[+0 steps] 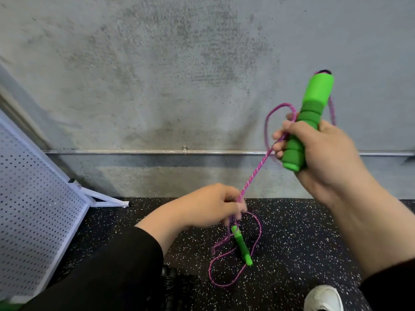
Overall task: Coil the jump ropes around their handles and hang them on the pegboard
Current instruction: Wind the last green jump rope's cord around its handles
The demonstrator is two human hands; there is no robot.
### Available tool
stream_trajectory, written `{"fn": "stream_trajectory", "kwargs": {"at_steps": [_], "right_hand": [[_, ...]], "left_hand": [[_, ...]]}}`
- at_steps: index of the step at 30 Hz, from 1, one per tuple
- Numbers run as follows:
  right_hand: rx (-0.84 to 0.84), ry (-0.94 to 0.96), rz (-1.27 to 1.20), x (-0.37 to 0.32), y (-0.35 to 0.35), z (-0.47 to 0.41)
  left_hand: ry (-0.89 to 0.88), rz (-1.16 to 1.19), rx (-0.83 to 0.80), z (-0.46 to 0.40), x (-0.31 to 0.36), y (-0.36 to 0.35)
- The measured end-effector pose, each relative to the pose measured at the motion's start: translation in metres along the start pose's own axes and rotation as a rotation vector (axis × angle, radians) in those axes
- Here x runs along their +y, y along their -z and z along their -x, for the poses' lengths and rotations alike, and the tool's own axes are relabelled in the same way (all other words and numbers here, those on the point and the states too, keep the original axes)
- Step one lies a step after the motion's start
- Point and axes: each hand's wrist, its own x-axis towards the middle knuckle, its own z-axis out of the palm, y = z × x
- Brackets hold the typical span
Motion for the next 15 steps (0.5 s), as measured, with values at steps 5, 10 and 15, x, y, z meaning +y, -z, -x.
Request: {"fn": "stream_trajectory", "kwargs": {"at_steps": [5, 10, 15], "right_hand": [[0.015, -0.120, 0.050, 0.012, 0.006, 0.003], [-0.091, -0.167, 0.089, 0.031, -0.016, 0.015], [-0.093, -0.180, 0.123, 0.032, -0.020, 0.012]], "left_hand": [[-0.044, 0.294, 0.379, 0.003, 0.005, 0.009], [-0.146, 0.363, 0.500, 0.010, 0.024, 0.016], [-0.118, 0.154, 0.436, 0.011, 0.024, 0.007]]}}
